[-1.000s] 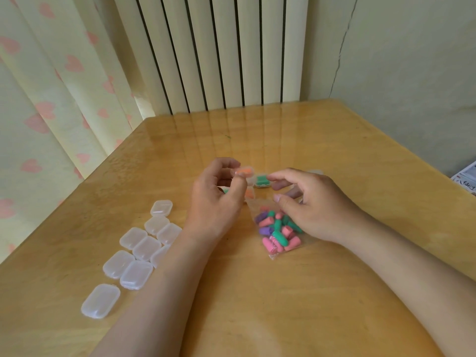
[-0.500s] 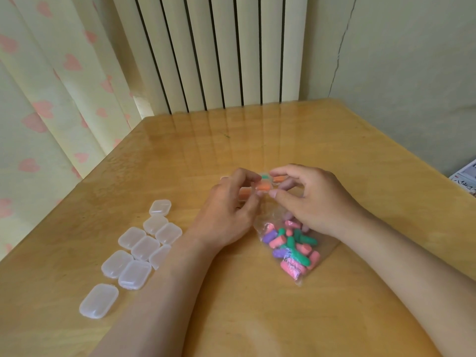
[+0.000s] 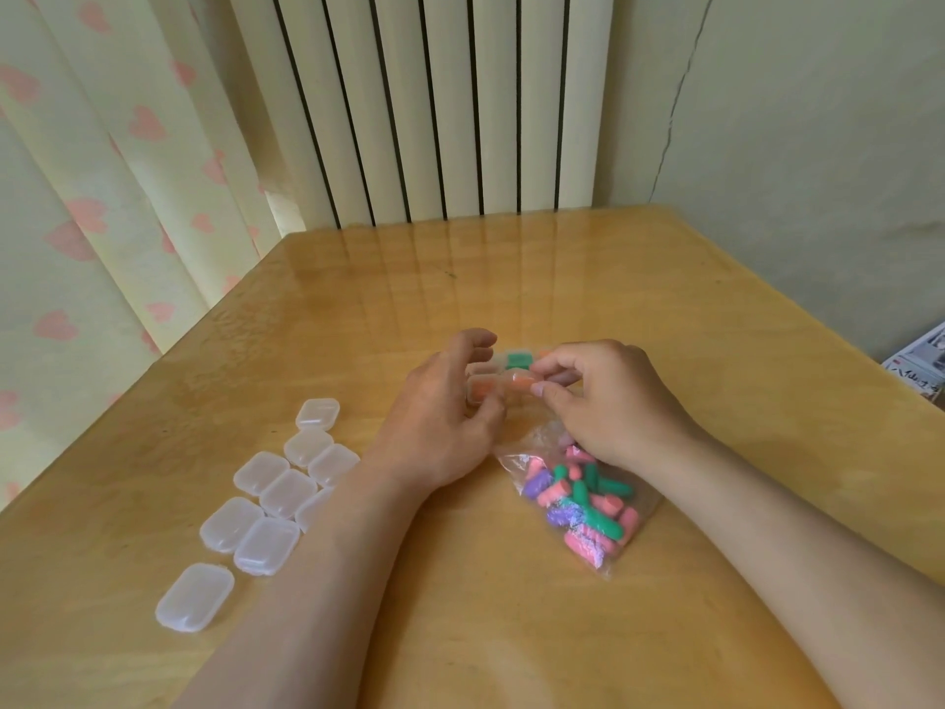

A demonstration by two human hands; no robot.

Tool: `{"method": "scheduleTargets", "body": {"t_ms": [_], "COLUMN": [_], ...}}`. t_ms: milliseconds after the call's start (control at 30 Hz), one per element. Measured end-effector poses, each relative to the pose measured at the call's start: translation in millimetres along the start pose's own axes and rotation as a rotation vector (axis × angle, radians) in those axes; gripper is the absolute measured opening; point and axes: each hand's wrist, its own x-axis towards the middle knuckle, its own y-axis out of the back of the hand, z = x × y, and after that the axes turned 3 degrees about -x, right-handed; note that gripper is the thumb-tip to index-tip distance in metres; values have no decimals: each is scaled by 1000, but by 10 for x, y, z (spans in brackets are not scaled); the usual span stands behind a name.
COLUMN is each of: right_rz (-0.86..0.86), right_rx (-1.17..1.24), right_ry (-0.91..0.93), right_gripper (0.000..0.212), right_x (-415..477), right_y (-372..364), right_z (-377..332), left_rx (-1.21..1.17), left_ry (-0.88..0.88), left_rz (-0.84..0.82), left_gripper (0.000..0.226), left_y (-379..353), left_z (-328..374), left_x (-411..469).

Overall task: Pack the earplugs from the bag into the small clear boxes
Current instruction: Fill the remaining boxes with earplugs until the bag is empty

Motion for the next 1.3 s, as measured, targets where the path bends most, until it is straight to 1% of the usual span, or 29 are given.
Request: {"method": "scheduleTargets", "body": {"t_ms": [100, 167, 267, 333, 400, 633, 1000, 1167, 1300], "right_rz": [48, 55, 38, 39, 45, 36, 59, 58, 65], "right_rx": [-105, -194, -322, -365, -367, -309, -316, -325, -334], "right_ry": [27, 47, 51, 58, 56, 13, 30, 38, 43], "right_gripper": [7, 8, 9, 8, 8, 19, 15, 12, 17], "right_x": [29, 49, 68, 70, 67, 55, 44, 46, 43], "right_y": [-41, -67, -98, -120, -133, -123, -132, -139, -146], "right_z": [40, 56, 51, 48, 47, 9, 8, 10, 6], "left_rx": [151, 214, 239, 235, 233, 213, 234, 233, 237], "left_ry": [0, -38, -54, -43, -51, -72, -78, -83, -85], "left_rz": [51, 56, 45, 40, 32, 50, 55, 59, 59], "left_gripper": [36, 28, 23, 21, 20, 22, 24, 21, 20], "left_y": [-4, -22, -43, -47, -54, -62, -53, -56, -53], "left_z": [-39, -74, -124, -140, -149, -157, -138, -130, -121], "left_x": [16, 28, 40, 42, 39, 39, 38, 34, 30]}}
